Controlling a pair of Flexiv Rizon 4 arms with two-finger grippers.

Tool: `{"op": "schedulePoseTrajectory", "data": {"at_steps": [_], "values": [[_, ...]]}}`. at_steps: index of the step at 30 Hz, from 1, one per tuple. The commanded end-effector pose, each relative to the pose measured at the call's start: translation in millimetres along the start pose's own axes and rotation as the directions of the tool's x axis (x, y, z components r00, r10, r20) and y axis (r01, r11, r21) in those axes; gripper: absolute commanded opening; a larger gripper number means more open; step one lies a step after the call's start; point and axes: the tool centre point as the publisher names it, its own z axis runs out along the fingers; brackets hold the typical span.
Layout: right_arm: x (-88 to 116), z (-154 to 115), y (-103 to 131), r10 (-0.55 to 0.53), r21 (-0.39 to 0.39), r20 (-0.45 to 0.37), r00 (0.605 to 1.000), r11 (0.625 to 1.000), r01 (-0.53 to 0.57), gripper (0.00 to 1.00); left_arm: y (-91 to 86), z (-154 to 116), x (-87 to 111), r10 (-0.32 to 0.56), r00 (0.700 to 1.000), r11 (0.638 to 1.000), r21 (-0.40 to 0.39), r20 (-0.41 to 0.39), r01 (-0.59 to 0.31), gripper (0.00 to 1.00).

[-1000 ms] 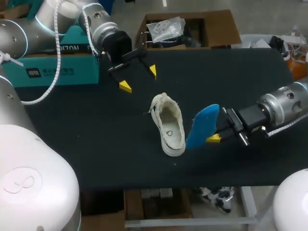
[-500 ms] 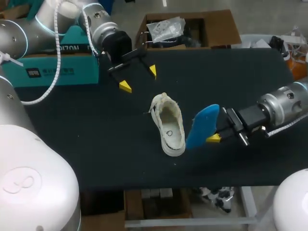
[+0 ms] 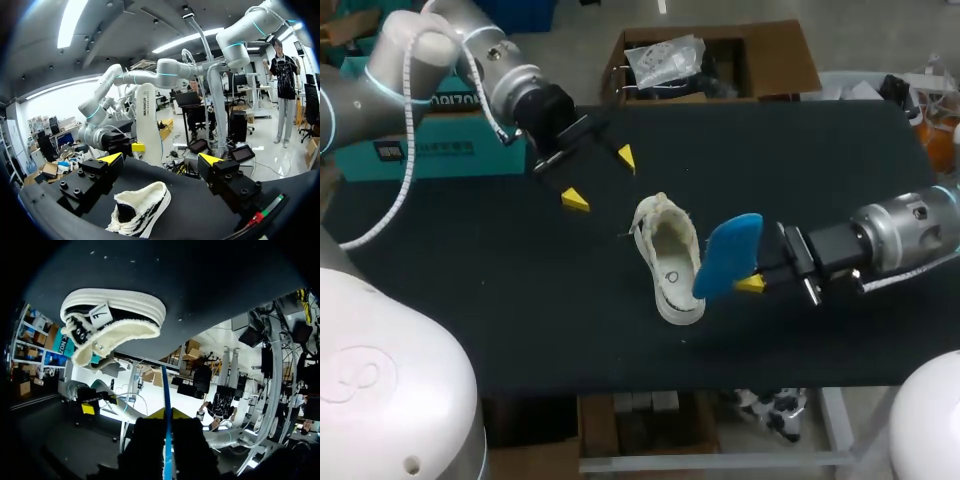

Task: Open the shoe tongue, take the insole out of the shoe, put the insole back into the shoe, and pack the shoe into the shoebox

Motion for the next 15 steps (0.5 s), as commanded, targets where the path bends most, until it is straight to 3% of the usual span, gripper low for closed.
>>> {"op": "schedulePoseTrajectory", "data": {"at_steps": [1,6,9,15], "values": [[3.9,12.0,0.0,-0.006,-0.023,-0.019,1.000,1.000,0.006,0.00,-4.8,32.0,23.0,0.020,0.920,0.998,-0.066,0.392,0.006,1.00],[12.3,17.8,4.9,-0.027,-0.028,0.006,1.000,0.999,0.027,0.00,5.6,51.3,28.7,0.001,0.884,0.997,-0.071,0.467,0.036,1.00],[18.8,21.7,14.4,0.044,-0.043,-0.083,0.996,0.998,-0.048,0.00,11.3,63.0,30.1,-0.056,0.881,0.994,-0.054,0.470,0.092,1.00],[18.8,21.7,14.4,0.044,-0.043,-0.083,0.996,0.998,-0.048,0.00,11.3,63.0,30.1,-0.056,0.881,0.994,-0.054,0.470,0.092,1.00]]}}
